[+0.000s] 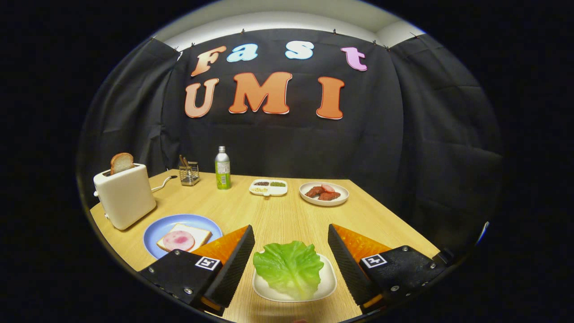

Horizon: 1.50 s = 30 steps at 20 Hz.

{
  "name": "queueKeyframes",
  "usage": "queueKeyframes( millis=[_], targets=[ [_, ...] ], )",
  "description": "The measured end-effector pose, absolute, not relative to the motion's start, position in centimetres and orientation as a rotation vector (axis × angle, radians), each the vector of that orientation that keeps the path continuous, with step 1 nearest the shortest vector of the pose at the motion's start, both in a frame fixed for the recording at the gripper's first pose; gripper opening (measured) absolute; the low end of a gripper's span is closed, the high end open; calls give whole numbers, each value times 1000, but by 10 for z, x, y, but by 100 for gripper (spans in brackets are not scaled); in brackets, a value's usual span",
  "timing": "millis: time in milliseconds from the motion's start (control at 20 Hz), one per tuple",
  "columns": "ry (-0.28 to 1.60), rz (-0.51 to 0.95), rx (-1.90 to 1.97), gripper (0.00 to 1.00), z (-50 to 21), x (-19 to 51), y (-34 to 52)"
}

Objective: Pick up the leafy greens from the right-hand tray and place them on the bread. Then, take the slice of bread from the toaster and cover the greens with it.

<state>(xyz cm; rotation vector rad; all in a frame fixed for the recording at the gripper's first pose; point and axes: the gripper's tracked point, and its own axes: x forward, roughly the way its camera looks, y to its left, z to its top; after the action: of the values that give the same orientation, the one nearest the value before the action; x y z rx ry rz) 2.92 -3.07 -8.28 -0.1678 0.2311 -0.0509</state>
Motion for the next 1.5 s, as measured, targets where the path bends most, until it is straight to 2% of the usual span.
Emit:
queueKeyframes(
  millis=[450, 1050, 1250, 1450, 1500],
  targets=[
    [429, -57, -197, 99, -147, 38, -44],
    [562, -32, -188, 99, -191, 38, -42],
    [593, -19, -151, 95, -198, 38, -40],
    [593, -23, -119, 84, -200, 39, -41],
    [591, -21, -120, 79, -199, 38, -40]
  ],
)
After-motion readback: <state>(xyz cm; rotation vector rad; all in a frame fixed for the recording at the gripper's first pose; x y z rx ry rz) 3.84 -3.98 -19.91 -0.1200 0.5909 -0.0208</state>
